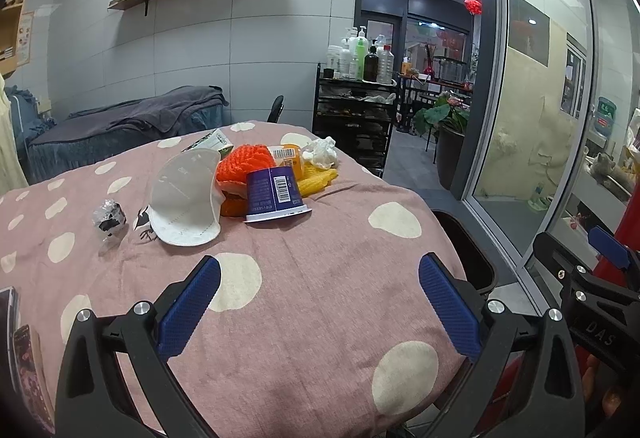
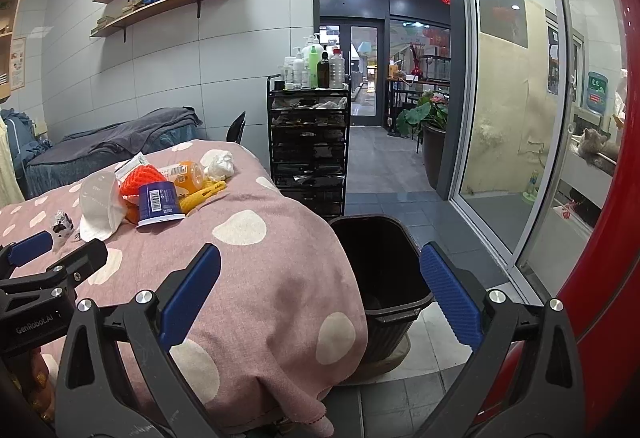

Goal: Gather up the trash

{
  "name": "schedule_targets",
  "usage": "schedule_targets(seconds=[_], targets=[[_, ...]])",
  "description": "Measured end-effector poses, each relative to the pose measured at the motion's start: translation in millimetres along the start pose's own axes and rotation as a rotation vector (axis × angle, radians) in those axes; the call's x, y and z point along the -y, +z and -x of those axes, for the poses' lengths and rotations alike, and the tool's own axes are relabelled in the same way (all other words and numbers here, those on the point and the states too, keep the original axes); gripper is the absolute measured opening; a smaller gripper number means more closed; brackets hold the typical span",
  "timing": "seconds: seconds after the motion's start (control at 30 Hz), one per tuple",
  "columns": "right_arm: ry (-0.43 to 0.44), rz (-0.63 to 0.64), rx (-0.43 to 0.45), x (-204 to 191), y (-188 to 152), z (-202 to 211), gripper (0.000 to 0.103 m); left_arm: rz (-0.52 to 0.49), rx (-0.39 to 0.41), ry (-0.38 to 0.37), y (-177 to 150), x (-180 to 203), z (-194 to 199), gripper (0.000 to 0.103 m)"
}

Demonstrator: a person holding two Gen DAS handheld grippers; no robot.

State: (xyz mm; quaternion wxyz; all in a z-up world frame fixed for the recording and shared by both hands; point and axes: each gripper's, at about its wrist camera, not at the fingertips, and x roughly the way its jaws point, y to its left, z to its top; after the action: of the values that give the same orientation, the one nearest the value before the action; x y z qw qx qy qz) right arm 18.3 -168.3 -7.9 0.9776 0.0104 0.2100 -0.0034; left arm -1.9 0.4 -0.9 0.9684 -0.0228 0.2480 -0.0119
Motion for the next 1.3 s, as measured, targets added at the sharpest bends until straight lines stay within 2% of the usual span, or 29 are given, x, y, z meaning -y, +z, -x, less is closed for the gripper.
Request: schedule_targets(seconds=[1.3], targets=[[0.005,0.0,-0.005,-2.5,-0.4,-0.6,0.099,-0.001,-0.009,-0.006,-1.4,1.4,-1.2,0.097]])
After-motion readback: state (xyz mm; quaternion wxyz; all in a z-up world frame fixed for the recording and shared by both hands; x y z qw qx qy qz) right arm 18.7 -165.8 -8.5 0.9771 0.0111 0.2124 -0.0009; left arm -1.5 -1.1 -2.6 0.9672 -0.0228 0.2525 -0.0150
